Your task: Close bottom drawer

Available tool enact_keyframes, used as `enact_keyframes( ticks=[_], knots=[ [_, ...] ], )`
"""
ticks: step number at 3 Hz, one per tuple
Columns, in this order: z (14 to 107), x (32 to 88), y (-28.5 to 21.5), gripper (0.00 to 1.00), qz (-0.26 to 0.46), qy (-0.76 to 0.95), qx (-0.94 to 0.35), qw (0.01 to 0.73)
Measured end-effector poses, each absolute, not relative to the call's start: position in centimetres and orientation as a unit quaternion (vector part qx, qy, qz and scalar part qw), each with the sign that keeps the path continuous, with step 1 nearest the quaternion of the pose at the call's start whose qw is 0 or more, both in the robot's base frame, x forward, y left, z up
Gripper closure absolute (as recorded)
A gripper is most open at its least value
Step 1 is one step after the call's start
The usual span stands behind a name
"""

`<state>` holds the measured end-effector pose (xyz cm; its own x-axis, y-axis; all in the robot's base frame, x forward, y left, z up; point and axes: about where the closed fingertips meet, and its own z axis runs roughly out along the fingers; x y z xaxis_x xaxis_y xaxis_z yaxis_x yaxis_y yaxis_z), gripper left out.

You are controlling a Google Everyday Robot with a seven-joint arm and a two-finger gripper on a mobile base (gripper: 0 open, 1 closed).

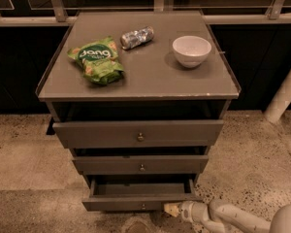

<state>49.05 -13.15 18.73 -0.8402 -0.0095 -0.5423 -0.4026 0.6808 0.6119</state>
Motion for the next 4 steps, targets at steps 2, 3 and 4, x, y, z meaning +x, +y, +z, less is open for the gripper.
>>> enact_keyframes(
  ticks=[2, 3, 4],
  knots=[
    [18.6, 50.2, -12.2, 1.00, 0.343, 0.880, -0.146, 0.296],
    [18.5, 51.2, -12.8, 1.00, 0.315, 0.882, -0.148, 0.319],
    [18.7, 53.4, -13.9, 1.00, 0.272, 0.883, -0.152, 0.350]
  ],
)
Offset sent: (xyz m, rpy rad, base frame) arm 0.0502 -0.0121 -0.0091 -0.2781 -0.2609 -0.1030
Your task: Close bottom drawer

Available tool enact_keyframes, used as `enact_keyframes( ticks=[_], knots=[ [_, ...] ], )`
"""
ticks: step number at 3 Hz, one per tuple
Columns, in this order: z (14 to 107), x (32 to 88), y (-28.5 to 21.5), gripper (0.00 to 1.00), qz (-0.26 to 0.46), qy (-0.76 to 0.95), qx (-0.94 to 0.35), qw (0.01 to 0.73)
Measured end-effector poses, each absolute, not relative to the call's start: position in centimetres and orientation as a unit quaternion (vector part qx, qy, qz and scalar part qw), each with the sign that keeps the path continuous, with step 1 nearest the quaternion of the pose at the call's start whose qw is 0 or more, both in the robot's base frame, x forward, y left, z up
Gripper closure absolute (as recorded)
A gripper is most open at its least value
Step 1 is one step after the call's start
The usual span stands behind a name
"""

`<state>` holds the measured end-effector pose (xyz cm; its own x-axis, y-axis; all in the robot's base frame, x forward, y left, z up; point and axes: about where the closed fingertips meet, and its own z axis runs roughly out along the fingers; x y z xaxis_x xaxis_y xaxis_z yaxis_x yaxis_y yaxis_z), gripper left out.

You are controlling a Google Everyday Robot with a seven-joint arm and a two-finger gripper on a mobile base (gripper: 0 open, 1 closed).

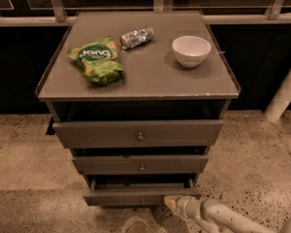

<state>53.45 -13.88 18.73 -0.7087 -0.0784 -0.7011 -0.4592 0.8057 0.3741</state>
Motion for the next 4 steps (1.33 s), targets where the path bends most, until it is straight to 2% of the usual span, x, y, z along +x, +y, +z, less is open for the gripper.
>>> enact_keyframes(
  ticks=[3, 4],
  knots=[
    [19.5, 55.9, -15.6, 1.00, 0.240, 0.883, -0.153, 0.373],
    [20.6, 58.8, -16.9, 1.00, 0.211, 0.881, -0.157, 0.394]
  ],
)
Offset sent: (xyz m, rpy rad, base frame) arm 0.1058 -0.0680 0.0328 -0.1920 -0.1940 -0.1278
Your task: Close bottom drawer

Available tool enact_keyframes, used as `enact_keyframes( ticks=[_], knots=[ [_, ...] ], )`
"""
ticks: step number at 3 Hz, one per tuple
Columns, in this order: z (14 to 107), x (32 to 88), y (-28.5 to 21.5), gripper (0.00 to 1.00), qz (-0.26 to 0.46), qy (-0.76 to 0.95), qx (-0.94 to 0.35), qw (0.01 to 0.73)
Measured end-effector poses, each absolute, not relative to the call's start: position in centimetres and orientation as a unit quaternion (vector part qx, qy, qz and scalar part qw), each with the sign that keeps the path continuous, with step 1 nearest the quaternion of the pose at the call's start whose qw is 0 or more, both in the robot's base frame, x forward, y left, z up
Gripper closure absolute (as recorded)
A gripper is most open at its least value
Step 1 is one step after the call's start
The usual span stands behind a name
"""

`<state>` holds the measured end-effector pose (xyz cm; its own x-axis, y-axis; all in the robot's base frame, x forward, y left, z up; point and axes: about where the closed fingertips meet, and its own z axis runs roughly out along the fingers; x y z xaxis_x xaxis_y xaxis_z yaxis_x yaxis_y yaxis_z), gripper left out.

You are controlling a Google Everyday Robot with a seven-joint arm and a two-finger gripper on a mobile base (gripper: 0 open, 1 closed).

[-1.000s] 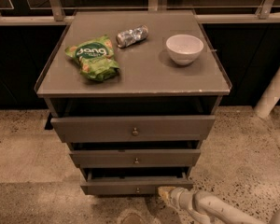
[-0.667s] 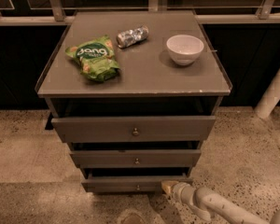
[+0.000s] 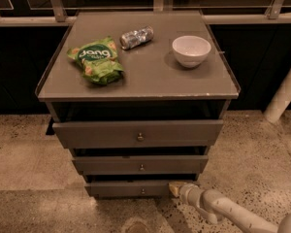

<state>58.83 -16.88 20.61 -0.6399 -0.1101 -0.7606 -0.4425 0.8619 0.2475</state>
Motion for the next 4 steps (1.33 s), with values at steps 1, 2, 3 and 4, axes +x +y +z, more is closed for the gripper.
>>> enact_keyframes(
  ticks=[1, 2, 3, 4],
  knots=[
    [21.3, 62.0, -18.1, 1.00, 0.183, 0.879, -0.158, 0.411],
    [22.1, 64.3, -19.2, 1.00, 0.165, 0.875, -0.151, 0.429],
    [22.2, 64.5, -19.2, 1.00, 0.164, 0.874, -0.151, 0.433],
    [21.8, 61.7, -20.0, 1.00, 0.180, 0.873, -0.126, 0.435]
  ],
)
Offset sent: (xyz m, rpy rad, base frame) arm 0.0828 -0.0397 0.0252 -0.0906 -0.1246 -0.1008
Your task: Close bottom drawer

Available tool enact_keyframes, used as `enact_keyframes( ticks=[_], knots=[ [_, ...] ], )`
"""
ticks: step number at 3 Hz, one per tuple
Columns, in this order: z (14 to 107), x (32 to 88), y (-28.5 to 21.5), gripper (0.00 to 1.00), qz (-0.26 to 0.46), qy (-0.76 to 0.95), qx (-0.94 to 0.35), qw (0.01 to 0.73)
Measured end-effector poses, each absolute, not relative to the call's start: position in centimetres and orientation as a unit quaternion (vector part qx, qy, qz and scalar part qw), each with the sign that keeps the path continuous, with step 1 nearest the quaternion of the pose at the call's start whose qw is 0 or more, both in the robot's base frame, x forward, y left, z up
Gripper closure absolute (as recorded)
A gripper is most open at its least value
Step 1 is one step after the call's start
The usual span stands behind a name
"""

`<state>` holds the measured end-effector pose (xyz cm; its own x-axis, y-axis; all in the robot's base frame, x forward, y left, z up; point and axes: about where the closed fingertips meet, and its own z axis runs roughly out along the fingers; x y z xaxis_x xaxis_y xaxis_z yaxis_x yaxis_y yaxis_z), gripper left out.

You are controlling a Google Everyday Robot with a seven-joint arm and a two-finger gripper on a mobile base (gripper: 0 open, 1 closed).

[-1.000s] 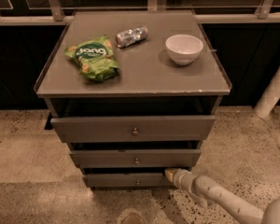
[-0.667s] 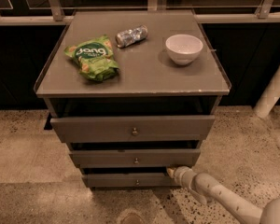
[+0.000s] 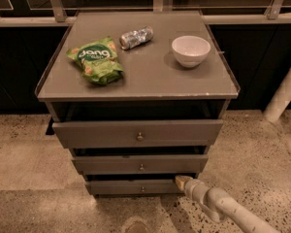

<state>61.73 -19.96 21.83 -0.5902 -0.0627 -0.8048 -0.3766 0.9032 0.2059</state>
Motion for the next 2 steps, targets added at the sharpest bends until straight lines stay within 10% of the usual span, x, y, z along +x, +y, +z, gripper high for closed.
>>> enact_keyframes(
  ticks=[2],
  knots=[
    [21.63, 60.38, -20.50, 0.58, 0.186, 0.878, -0.118, 0.426]
  ],
)
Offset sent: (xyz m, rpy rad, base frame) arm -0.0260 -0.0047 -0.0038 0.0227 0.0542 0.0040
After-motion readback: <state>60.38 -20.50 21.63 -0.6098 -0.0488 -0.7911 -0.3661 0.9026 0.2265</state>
